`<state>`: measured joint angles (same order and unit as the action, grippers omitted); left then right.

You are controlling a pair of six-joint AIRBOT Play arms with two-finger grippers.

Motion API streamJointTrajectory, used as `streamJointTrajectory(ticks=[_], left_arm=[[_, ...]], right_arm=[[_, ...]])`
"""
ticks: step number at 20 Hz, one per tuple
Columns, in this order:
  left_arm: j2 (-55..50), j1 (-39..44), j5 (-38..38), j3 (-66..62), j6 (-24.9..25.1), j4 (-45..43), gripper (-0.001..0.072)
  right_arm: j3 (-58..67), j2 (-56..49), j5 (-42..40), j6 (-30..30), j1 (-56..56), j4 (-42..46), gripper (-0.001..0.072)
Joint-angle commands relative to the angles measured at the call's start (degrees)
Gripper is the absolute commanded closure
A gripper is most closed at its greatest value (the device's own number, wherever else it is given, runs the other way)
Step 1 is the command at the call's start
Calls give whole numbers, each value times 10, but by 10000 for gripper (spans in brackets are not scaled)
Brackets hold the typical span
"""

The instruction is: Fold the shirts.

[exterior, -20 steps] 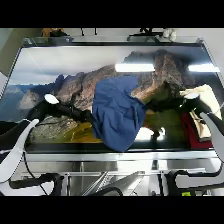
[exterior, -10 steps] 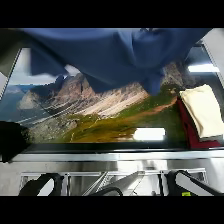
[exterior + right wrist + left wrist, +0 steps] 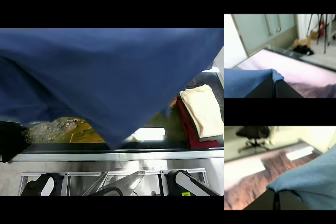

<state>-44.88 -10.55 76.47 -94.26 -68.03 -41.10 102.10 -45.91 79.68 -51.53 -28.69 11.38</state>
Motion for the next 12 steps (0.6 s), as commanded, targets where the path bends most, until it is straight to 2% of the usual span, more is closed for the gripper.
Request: streamJointTrajectory(ticks=[1,6,7,8,9,12], left_arm=[[-52,71,-7,163,52,1,697],[-239,131,-115,277,83,-58,694],[-282,129,-136,280,83,-66,652],[-319,122,-139,271,82,-70,241],[-357,111,-131,252,76,-68,14],[-425,69,-37,165,22,-68,13]], right_arm=[[-180,-12,7,36,54,31,693],[-431,-98,-153,74,132,142,692],[-454,-129,-180,87,136,145,693],[-461,-160,-198,92,137,146,693],[-459,-191,-210,96,136,141,693],[-450,-234,-229,96,134,140,693]])
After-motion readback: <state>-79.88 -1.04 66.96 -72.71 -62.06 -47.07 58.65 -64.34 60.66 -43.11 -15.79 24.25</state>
